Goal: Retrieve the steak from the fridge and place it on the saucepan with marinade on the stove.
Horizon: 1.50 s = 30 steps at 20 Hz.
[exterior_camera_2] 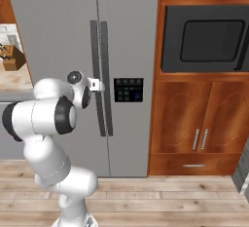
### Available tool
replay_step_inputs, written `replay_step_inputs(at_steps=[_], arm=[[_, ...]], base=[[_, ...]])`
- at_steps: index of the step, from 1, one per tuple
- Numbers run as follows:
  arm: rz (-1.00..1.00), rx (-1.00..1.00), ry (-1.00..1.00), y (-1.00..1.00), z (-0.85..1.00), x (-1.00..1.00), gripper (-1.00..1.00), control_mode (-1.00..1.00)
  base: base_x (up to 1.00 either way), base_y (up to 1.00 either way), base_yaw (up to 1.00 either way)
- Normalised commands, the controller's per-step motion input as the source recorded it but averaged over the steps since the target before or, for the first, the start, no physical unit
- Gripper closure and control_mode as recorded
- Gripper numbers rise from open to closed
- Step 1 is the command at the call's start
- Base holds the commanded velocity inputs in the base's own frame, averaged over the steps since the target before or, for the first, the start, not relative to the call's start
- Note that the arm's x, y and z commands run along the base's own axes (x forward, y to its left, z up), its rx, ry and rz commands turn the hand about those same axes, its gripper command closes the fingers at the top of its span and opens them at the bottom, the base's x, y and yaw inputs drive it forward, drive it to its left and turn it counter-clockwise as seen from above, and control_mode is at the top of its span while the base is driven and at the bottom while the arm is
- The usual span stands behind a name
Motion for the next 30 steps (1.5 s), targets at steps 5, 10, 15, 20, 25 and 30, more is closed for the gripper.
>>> replay_step_inputs(at_steps=[5,10,15,20,25,30], arm=[[0.00,0.01,0.01,-0.04,0.00,0.17,-1.00,-1.00],[0.00,0.00,0.00,0.00,0.00,0.26,-1.00,-1.00],[0.01,0.00,0.00,0.00,-0.03,0.51,-1.00,-1.00],[0.00,0.00,0.00,0.00,-0.08,0.37,-1.00,-1.00],[0.00,0.00,0.00,0.00,-0.08,0.38,-1.00,-1.00],[0.00,0.00,-0.01,0.00,-0.10,0.41,-1.00,-1.00]], base=[[0.00,0.00,0.00],[0.00,0.00,0.00],[0.00,0.00,0.00],[0.00,0.00,0.00],[0.00,0.00,0.00],[0.00,0.00,0.00]])
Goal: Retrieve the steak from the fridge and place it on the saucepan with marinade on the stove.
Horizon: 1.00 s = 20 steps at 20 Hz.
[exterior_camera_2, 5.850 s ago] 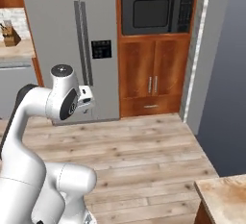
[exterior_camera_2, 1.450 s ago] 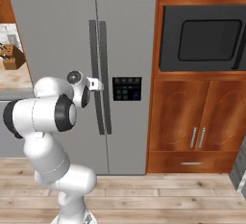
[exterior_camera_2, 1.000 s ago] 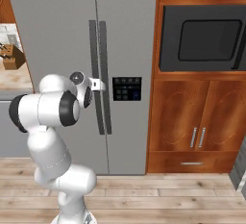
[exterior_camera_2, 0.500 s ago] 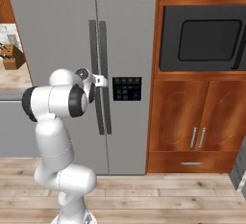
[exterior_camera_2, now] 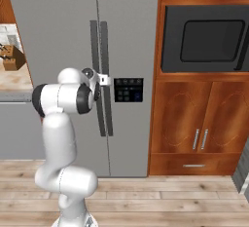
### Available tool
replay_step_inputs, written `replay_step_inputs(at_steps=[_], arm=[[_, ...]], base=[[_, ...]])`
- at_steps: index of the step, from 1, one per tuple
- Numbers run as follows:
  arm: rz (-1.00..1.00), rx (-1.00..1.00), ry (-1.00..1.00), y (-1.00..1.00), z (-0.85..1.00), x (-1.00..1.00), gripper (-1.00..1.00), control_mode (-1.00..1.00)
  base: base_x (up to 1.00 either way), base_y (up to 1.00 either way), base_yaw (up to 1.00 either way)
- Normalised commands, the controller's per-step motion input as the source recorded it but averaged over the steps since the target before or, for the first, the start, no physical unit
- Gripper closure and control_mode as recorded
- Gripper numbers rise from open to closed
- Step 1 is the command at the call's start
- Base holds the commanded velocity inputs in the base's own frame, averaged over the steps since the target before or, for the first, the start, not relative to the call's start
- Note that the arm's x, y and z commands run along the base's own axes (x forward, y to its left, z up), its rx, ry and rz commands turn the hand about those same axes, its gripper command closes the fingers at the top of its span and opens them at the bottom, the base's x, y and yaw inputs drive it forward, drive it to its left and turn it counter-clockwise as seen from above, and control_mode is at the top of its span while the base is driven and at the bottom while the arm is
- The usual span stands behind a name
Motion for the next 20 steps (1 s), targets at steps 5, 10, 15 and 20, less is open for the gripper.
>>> replay_step_inputs(at_steps=[5,10,15,20], arm=[[0.00,0.00,0.00,0.05,-0.10,0.39,-1.00,-1.00],[0.00,0.00,0.00,0.12,-0.07,0.30,-1.00,-1.00],[0.00,0.00,0.00,0.06,-0.03,0.29,-1.00,-1.00],[0.00,0.00,0.00,0.02,0.00,0.04,1.00,-1.00]], base=[[0.00,0.00,0.00],[0.00,0.00,0.00],[0.00,0.00,0.00],[0.00,0.00,0.00]])
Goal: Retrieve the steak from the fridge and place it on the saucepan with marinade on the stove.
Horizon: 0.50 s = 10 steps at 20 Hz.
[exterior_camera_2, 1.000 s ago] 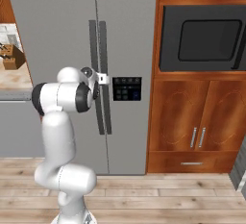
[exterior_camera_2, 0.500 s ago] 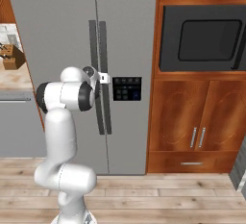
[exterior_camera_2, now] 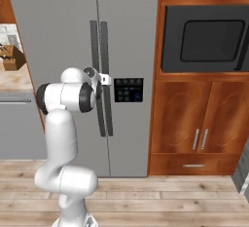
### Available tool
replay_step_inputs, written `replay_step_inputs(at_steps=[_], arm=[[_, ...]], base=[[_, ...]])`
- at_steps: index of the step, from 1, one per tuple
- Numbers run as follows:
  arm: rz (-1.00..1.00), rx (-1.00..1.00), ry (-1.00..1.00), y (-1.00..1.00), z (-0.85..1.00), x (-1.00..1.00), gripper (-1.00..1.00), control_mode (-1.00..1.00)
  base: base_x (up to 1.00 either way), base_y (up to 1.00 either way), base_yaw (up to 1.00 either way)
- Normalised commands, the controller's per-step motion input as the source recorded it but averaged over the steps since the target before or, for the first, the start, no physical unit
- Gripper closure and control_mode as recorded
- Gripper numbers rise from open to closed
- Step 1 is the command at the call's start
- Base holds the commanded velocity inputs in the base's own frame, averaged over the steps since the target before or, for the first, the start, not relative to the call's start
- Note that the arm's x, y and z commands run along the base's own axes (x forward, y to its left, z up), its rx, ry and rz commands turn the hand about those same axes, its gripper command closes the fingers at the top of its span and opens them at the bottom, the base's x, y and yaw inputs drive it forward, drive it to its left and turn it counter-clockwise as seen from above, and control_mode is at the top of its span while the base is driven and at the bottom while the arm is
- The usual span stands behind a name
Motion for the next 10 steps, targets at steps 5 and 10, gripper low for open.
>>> replay_step_inputs(at_steps=[5,10], arm=[[0.00,0.00,0.00,0.02,0.00,-0.04,1.00,-1.00],[0.00,0.00,0.00,0.56,0.05,-0.28,1.00,-1.00]], base=[[0.00,0.00,0.00],[0.00,0.00,0.00]])
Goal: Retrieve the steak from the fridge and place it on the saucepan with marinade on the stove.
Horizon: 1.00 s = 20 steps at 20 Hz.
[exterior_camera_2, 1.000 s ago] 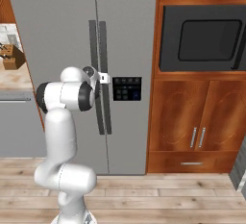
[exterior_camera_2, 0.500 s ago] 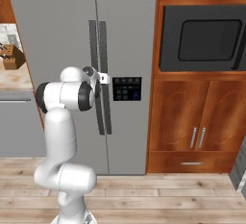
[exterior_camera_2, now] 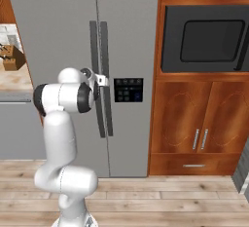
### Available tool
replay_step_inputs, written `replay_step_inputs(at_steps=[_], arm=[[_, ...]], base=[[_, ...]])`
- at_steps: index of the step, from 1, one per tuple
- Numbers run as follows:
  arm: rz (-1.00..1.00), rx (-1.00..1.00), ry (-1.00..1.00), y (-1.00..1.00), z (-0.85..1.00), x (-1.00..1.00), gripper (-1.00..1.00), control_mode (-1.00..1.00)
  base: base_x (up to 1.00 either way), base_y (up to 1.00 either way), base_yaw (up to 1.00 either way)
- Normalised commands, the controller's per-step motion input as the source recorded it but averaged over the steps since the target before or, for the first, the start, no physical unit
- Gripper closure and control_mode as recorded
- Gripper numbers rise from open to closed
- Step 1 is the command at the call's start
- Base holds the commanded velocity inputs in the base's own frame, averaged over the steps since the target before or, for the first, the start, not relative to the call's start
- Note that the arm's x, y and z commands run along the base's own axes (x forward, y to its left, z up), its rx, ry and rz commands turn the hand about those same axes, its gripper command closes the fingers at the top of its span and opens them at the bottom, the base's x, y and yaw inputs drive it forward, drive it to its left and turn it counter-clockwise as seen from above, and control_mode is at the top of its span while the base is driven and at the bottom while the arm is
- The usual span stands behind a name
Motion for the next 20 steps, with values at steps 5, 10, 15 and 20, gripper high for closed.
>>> replay_step_inputs(at_steps=[5,10,15,20], arm=[[0.00,0.01,0.01,0.82,0.08,-0.33,1.00,-1.00],[0.01,0.02,0.00,0.81,0.14,-0.40,1.00,-1.00],[0.00,0.00,0.00,0.52,0.31,-0.41,1.00,-1.00],[0.00,0.00,0.00,0.10,0.12,-0.19,1.00,-1.00]], base=[[0.00,0.00,0.00],[0.00,0.00,0.00],[0.00,0.00,0.00],[0.00,0.00,0.00]])
